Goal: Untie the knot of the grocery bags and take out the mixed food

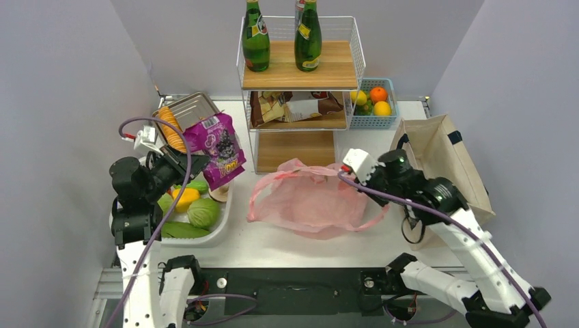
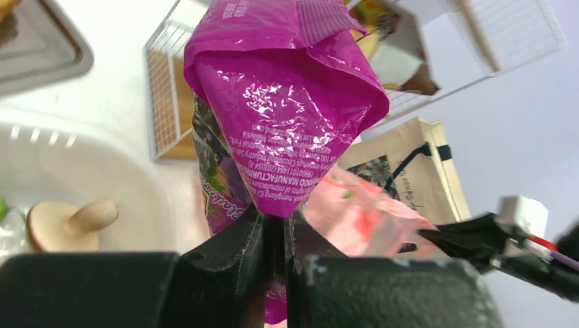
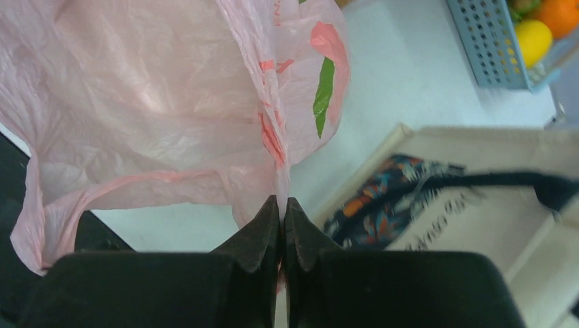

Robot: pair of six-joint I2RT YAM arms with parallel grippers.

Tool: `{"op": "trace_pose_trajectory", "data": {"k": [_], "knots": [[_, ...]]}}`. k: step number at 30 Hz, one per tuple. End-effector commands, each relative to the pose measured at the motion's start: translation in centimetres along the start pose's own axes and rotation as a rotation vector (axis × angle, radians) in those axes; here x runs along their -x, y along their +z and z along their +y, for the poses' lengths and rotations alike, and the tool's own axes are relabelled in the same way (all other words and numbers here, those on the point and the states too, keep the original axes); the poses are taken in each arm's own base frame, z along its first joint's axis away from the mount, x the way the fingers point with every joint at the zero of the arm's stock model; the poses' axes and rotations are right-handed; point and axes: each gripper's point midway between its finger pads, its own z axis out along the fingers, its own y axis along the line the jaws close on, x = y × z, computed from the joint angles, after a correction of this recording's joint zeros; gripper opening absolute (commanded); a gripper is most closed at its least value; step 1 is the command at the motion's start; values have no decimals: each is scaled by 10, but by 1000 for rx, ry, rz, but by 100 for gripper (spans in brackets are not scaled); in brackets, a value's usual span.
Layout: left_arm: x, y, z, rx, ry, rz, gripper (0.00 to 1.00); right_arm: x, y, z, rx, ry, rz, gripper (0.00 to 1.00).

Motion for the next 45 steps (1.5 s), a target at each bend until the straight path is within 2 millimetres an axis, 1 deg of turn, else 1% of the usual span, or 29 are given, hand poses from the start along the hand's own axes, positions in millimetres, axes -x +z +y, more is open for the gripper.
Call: {"op": "trace_pose_trajectory", "data": {"k": [1,4,6,13,14,15,16,17,18,19,21,23,26,27,29,30,31,32,33,34,35,36,37,38,39,40,43,44,45], "knots": [[-11,9,12,-13,-7,18,0,-50,-38,-2,-38,-74,96,0],[-43,21,22,-7,-26,124,0,-72,-47,2,-38,-104,156,0],[-75,28,16,-37,-3,216,0,-79,-50,4,-39,-110,175,0],[-143,54,32,-47,57,367,0,-83,-55,5,-46,-90,182,0],[-152,58,18,-98,90,377,0,-83,-55,5,-48,-86,185,0],[-157,64,20,-79,110,366,0,-82,-55,4,-49,-85,188,0],[-163,68,6,-132,140,361,0,-82,-55,4,-48,-84,194,0],[-167,73,9,-125,159,357,0,-81,-55,3,-50,-84,193,0],[-169,76,4,-144,173,347,0,-81,-56,2,-53,-83,194,0],[-171,83,13,-108,185,342,0,-80,-57,1,-56,-83,189,0],[-172,91,15,-121,209,320,0,-79,-57,1,-60,-83,188,0],[-165,104,6,-173,212,261,0,-79,-57,1,-58,-79,186,0],[-165,123,5,-180,189,237,0,-78,-55,3,-49,-69,183,0],[-155,130,-1,-197,195,191,0,-77,-55,3,-46,-67,183,0],[-150,142,-5,-210,204,163,0,-76,-53,3,-44,-67,181,0],[-154,149,-2,-205,206,177,4,-76,-52,3,-41,-66,182,0],[-151,152,-8,-219,219,173,28,-75,-52,4,-37,-65,177,0],[-152,155,-5,-208,224,183,42,-75,-51,4,-34,-64,177,0],[-149,156,-2,-184,242,181,65,-74,-51,5,-30,-63,175,0],[-142,153,-2,-171,254,164,69,-73,-51,4,-32,-63,175,0],[-140,150,9,-116,282,165,73,-72,-51,3,-34,-63,174,0],[-131,142,6,-112,301,141,73,-71,-52,3,-37,-64,169,0],[-131,136,18,-61,348,158,74,-71,-52,2,-38,-63,167,0],[-120,126,17,-54,411,129,74,-70,-52,2,-40,-61,161,0],[-123,118,26,-21,451,156,74,-69,-52,2,-39,-60,159,0],[-113,107,22,-35,552,126,74,-69,-52,2,-40,-60,157,0],[-119,85,26,-101,823,185,75,-68,-52,2,-42,-57,151,0],[-124,76,16,-226,977,203,75,-69,-52,2,-41,-56,150,0],[-136,68,20,-286,1067,260,75,-68,-52,2,-43,-56,147,0]]}}
